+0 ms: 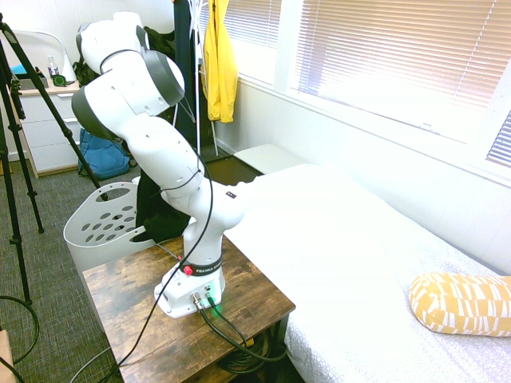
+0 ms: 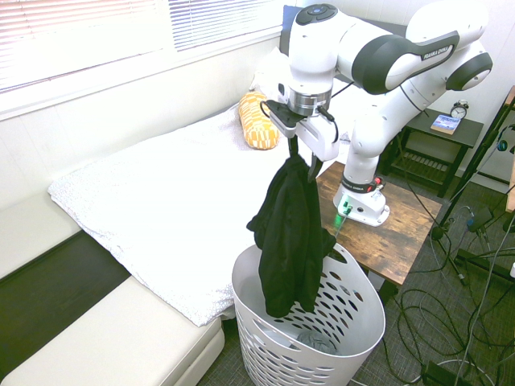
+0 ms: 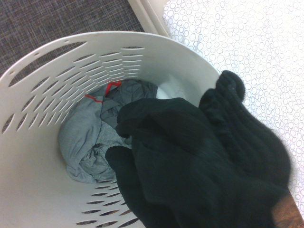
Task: Put my clothes in the laundry bag
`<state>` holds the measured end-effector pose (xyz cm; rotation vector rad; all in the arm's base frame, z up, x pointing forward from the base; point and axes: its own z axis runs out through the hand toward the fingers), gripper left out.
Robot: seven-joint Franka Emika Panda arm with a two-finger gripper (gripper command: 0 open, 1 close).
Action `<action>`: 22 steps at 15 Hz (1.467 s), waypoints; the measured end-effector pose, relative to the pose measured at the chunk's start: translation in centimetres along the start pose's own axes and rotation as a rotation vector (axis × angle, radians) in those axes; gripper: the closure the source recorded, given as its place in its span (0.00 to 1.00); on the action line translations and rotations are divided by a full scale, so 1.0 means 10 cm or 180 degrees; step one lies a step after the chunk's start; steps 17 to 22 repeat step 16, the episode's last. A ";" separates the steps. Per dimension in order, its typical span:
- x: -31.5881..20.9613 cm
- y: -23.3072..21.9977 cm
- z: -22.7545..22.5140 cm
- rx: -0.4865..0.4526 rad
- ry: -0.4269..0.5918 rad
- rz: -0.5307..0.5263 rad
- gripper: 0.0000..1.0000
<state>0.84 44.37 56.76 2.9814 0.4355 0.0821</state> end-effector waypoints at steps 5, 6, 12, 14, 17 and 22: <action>0.11 0.04 -0.02 -0.0007 0.0094 0.0099 0.00; 0.21 0.10 -0.04 -0.0008 0.0132 0.0171 0.00; 1.48 1.39 -0.16 -0.0123 0.0418 0.1167 0.00; 1.98 2.18 -0.15 -0.0197 0.0516 0.1635 0.00; 2.41 3.08 -0.10 -0.0271 0.0568 0.2069 0.00; 2.41 3.08 -0.10 -0.0271 0.0568 0.2069 0.00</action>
